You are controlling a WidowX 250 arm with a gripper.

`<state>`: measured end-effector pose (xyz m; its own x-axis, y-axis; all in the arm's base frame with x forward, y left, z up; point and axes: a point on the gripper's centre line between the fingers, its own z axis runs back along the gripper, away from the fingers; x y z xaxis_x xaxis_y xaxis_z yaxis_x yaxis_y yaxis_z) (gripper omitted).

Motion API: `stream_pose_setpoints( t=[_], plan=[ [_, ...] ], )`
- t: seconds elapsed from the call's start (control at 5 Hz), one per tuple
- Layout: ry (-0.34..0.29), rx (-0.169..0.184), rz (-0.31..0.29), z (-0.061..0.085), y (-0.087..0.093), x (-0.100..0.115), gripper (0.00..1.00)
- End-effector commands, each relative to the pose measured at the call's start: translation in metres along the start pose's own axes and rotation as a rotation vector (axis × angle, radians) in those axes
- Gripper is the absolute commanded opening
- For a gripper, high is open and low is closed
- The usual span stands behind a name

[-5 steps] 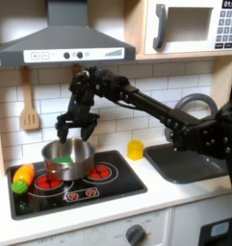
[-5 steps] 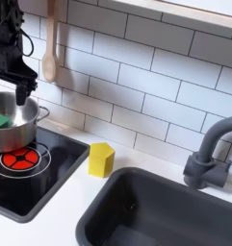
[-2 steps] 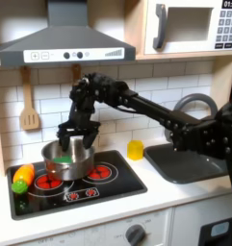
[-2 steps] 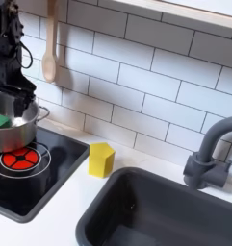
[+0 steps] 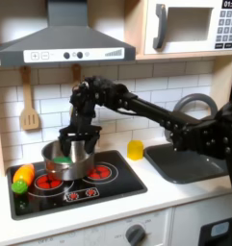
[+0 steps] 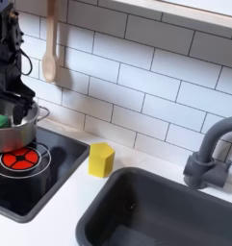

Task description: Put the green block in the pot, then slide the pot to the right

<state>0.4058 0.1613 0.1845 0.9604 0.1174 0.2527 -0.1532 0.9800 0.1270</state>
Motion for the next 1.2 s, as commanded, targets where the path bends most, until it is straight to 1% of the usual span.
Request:
stream_pose_setpoints(
  t=[0.0,0.4,0.6,1.0],
  plan=[
    [0.026,-0.014,-0.006,-0.006,-0.006,-0.007,1.0],
    [0.069,-0.038,-0.018,-0.015,-0.017,-0.022,1.0],
    [0.054,-0.046,-0.044,-0.005,-0.029,-0.024,1.0],
    [0.057,-0.061,-0.076,0.0,-0.046,-0.038,1.0]
  ],
)
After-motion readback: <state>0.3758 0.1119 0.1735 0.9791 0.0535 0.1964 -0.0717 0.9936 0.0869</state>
